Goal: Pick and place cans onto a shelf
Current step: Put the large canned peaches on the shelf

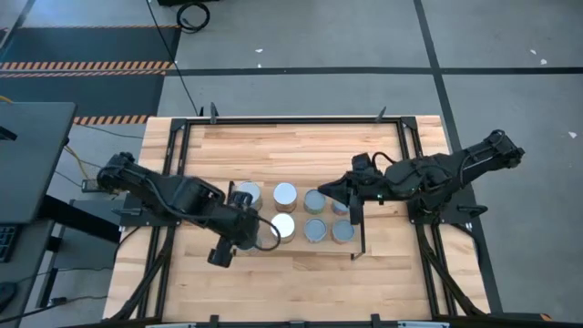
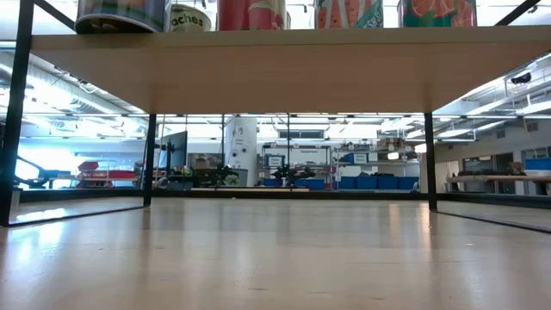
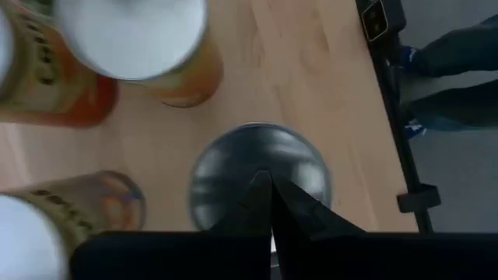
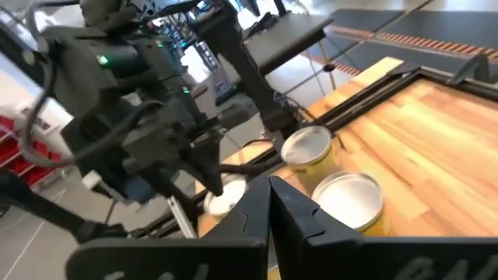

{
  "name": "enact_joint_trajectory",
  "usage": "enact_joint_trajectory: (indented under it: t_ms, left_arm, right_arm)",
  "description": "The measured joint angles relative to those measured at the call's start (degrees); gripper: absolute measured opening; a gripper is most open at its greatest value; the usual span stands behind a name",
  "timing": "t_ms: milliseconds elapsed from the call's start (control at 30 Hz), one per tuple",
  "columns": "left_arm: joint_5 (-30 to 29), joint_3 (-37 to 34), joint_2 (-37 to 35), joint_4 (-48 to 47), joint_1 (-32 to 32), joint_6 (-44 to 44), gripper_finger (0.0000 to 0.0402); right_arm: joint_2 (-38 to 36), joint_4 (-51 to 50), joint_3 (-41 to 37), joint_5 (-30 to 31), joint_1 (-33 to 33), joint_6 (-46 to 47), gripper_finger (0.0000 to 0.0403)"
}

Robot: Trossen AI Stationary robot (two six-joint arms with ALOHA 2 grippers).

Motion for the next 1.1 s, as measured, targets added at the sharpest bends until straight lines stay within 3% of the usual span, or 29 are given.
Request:
enact_joint_trajectory:
  t_ms: [333, 500, 633, 1100]
  left_arm:
    - [-1.95, 0.04, 1.14, -2.89, -0.10, -5.35, 0.0005]
    - [0.57, 0.17, 2.05, -3.23, -0.13, -5.81, 0.0006]
    - [-2.12, 0.26, 2.43, -3.52, -0.15, -6.27, 0.0006]
    - [-3.56, 0.20, 2.26, -7.15, 2.78, -6.40, 0.0006]
  right_arm:
    - [0.00, -0.07, 0.00, -1.42, 2.12, -1.53, 0.0014]
    - [0.00, -0.02, 0.00, -3.44, 2.13, -1.57, 0.0012]
    - [0.00, -0.01, 0.00, -3.78, 2.13, -1.52, 0.0013]
    - [0.00, 0.03, 0.00, -4.19, 3.06, 0.05, 0.0012]
